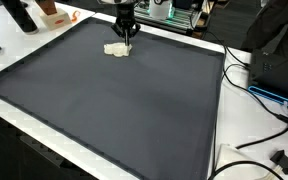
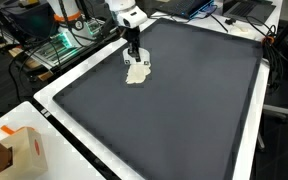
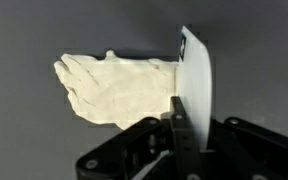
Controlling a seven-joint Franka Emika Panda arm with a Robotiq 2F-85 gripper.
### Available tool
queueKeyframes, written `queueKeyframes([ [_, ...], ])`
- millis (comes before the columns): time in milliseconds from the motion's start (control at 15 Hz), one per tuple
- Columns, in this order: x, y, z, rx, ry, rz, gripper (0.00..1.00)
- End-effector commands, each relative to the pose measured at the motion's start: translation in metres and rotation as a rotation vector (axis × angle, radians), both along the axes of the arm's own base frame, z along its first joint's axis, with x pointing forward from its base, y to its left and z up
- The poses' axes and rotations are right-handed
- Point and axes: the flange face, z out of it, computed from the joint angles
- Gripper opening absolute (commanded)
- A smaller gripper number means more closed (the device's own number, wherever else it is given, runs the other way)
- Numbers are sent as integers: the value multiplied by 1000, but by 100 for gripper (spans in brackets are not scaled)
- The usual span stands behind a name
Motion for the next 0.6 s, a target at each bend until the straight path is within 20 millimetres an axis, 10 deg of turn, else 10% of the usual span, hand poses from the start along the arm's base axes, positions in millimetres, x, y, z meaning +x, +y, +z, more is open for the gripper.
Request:
queueKeyframes([
  [0, 23, 19, -13, 68, -33, 56, 1],
  [533, 54, 10, -21, 81, -47, -11, 1],
])
